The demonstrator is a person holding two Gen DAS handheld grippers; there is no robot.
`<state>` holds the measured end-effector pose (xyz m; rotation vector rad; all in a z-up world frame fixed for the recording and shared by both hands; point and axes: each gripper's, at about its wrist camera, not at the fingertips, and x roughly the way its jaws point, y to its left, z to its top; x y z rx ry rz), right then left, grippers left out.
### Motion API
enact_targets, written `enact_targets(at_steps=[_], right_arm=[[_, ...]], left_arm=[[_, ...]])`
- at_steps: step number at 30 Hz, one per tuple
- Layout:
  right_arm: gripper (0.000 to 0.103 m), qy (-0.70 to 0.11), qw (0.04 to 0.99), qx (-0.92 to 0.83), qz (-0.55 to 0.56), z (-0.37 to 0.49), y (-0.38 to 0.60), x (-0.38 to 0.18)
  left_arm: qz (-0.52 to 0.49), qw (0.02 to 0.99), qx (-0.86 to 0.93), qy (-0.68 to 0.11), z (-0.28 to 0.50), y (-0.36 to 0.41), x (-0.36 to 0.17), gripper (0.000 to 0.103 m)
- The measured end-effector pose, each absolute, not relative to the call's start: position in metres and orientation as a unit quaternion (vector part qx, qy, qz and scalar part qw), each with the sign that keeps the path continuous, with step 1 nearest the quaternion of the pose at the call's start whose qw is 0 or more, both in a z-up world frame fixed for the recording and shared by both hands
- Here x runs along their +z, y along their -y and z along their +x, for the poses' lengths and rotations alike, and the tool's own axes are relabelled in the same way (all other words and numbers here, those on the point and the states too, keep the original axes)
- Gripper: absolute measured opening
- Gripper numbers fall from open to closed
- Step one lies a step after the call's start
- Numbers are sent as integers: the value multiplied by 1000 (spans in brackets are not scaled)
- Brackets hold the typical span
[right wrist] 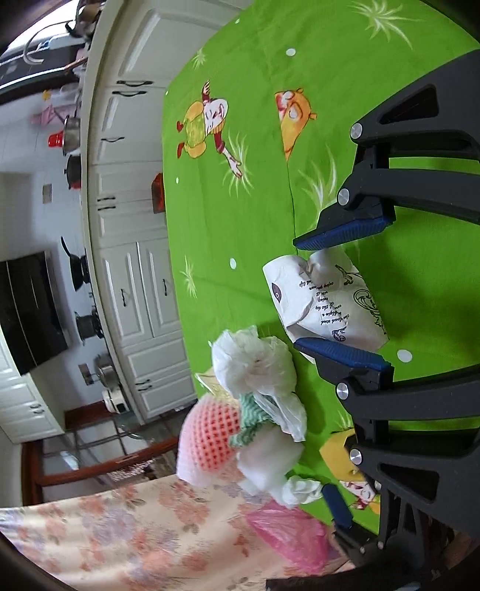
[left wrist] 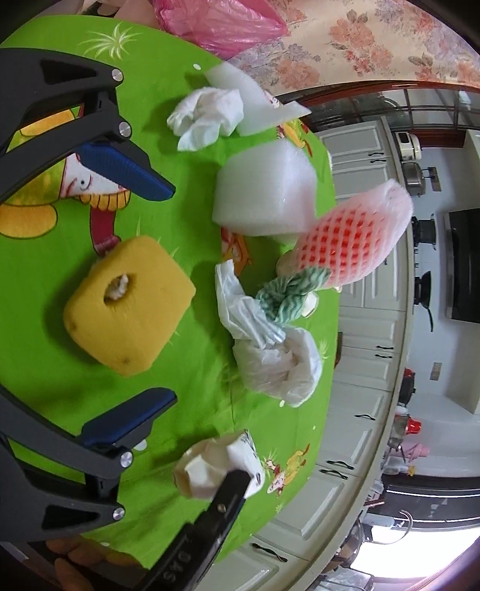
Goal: Collect trash
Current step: 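Grasp the yellow sponge with the left gripper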
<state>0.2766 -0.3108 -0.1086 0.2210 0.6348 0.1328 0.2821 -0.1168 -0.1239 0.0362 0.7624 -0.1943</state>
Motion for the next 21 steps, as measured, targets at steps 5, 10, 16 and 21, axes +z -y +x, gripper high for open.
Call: enact_targets(at_steps=[5, 10, 16, 21], right_arm=[[47, -309, 942, 72, 107, 276, 309, -108], [47, -308, 943, 72, 106, 276, 309, -108], [47, -306, 945, 73, 92, 276, 305, -107], [47, -293, 951, 68, 78, 270, 300, -104]], left_arm=[[24, 914, -88, -395, 291, 122, -131, 78], [14, 914, -89, -396, 293, 119, -132, 67], [2, 917, -102, -384, 289, 115, -129, 55], [2, 924, -103, -368, 278, 110, -124, 53]])
